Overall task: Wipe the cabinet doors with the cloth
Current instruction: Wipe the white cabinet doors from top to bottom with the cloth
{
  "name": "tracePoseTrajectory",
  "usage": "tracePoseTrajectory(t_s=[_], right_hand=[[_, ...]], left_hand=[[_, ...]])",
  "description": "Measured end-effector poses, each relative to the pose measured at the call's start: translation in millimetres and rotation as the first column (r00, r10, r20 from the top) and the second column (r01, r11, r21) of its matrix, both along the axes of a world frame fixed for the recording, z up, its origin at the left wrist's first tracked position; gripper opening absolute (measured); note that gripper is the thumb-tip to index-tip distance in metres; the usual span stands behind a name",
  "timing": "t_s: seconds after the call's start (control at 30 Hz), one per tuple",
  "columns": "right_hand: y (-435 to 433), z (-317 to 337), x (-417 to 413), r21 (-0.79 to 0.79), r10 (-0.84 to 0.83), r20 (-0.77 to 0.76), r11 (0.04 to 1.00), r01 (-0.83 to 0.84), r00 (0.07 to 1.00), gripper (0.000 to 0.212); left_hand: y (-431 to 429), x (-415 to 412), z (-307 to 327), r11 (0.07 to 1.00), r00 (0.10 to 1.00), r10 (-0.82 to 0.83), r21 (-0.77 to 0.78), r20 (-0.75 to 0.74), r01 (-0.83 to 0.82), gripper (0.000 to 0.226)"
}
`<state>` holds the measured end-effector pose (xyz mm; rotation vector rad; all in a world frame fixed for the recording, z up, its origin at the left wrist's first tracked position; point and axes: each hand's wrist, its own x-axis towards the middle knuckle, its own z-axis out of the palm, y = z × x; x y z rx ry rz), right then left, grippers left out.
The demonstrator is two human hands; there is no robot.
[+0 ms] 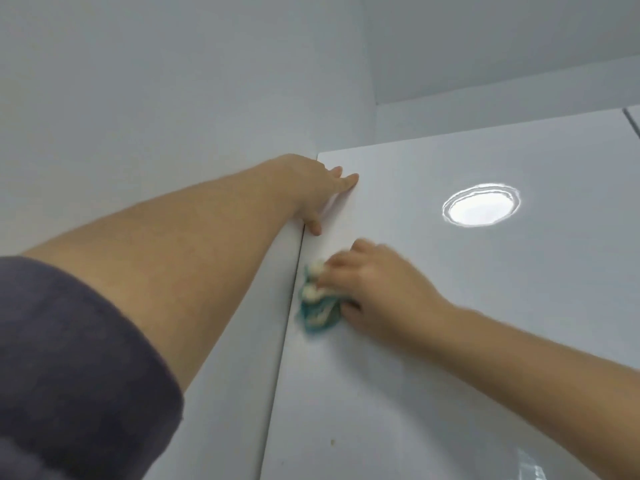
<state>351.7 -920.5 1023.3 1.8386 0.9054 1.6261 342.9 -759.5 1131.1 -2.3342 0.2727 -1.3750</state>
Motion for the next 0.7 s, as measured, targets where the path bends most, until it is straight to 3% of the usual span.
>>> tracePoseTrajectory(t_s=[0.07, 0.2, 0.33, 0.5, 0.63, 0.7], right_hand=[[2, -8, 6, -0.045, -0.001, -0.018, 0.999, 0.001, 1.000, 0.036], [11, 6, 8, 0.119, 0.020, 0.022, 0.993, -0.022, 1.000, 0.032], [11, -3, 10, 0.023, -0.009, 0.001, 1.000, 0.009, 1.000, 0.032], [22, 8, 11, 0.126, 0.000, 0.031, 0.992, -0.004, 1.000, 0.029], [12, -30, 12, -0.114, -0.003, -0.105, 0.993, -0.009, 0.994, 0.025], [0, -20, 3, -0.087, -0.040, -0.102, 0.996, 0.031, 0.994, 0.031]], left_hand=[[1, 1, 0, 1.000, 1.000, 0.017, 0.019, 0.022, -0.018, 0.108], [2, 2, 2, 0.998, 0.999, 0.028, 0.048, 0.028, -0.029, 0.111], [2, 2, 2, 0.999, 0.999, 0.018, 0.046, 0.046, -0.020, 0.110], [0, 4, 2, 0.998, 0.998, 0.028, 0.050, 0.061, -0.031, 0.110], [2, 5, 3, 0.999, 0.999, 0.030, 0.031, 0.040, -0.031, 0.109], [1, 5, 2, 0.999, 0.999, 0.032, 0.030, 0.036, -0.033, 0.108]])
